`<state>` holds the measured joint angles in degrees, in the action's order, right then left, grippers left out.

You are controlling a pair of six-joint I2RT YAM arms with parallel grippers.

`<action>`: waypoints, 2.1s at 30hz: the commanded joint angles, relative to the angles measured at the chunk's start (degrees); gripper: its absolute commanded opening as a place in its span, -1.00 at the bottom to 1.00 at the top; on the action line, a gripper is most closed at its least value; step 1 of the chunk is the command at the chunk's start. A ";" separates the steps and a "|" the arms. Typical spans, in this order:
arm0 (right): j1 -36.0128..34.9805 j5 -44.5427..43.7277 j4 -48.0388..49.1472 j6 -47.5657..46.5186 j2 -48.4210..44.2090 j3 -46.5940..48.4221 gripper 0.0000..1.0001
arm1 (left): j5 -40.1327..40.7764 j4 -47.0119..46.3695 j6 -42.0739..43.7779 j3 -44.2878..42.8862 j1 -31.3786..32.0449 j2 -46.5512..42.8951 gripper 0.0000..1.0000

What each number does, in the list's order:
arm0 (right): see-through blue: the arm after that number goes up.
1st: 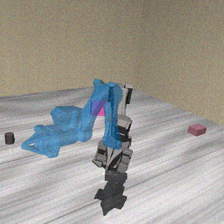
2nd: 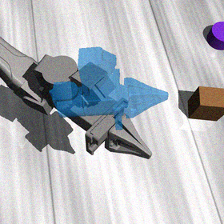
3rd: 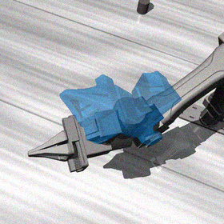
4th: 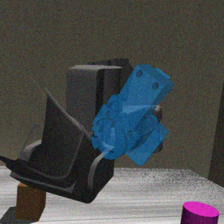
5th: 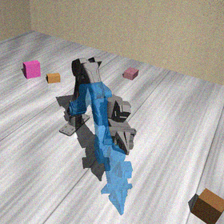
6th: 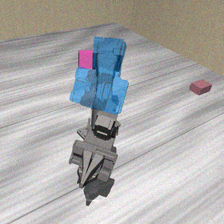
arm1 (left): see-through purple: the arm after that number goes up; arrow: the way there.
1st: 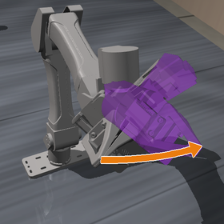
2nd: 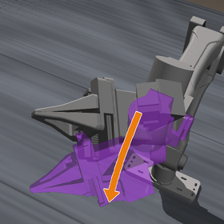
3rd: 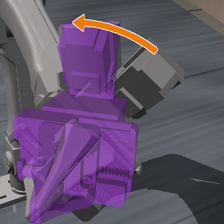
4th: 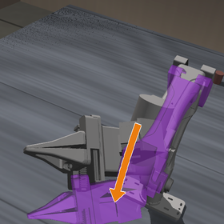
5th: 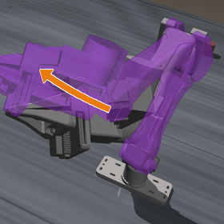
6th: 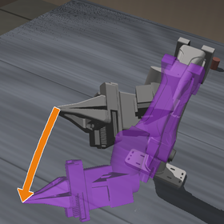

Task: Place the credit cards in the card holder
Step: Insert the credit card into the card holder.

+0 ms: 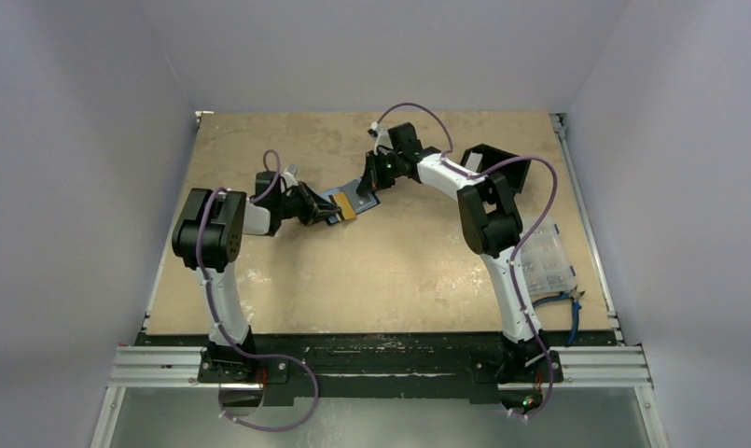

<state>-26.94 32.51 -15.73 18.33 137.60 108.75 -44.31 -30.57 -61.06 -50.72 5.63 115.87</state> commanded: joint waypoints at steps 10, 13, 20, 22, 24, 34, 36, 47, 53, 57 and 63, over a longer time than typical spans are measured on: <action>-0.04 -1.33 -2.76 -1.84 2.46 1.92 -1.00 | -2.96 -2.42 -1.83 -4.22 -0.19 3.61 -1.00; 0.00 -1.22 -3.66 -2.44 3.12 2.78 -1.00 | -3.31 1.48 -0.38 -6.31 -0.14 4.19 -1.00; 0.01 -1.04 -4.71 -2.94 3.30 3.56 -1.00 | -2.88 6.47 3.66 -7.62 -0.18 2.87 -1.00; -0.04 -0.32 -5.33 -2.86 2.79 4.08 -1.00 | -1.77 10.26 7.29 -7.50 -0.17 0.97 -1.00; 0.11 -1.23 -6.54 -2.71 1.82 4.92 -1.00 | -0.88 13.52 9.60 -7.42 -0.18 -0.47 -1.00; 0.10 -9.80 -13.61 -6.37 -0.43 8.89 -0.30 | 0.13 11.60 9.09 0.44 -0.20 -4.86 -1.00; 0.05 -10.89 -13.98 -7.36 -0.19 9.12 -0.24 | -0.04 11.00 8.75 1.40 -0.23 -5.97 -1.00; 0.09 -13.17 -14.51 -8.66 2.68 10.77 -0.42 | -4.99 9.47 6.38 -6.01 -0.18 -6.06 -1.00; 0.05 -11.01 -13.53 -8.85 3.43 9.73 -0.83 | -5.77 7.83 5.03 -9.05 -0.18 -1.59 -1.00; 0.07 -10.88 -13.72 -9.76 3.94 9.49 -0.99 | -7.14 8.72 6.39 -10.23 -0.34 0.39 -1.00; 0.05 -11.57 -14.52 -11.92 4.88 9.35 -1.00 | -8.32 13.97 10.70 -12.58 -0.86 2.64 -1.00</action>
<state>-26.94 22.61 -28.45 9.50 139.57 117.75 -50.41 -18.00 -53.71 -60.64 5.30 117.97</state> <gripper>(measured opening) 0.027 0.031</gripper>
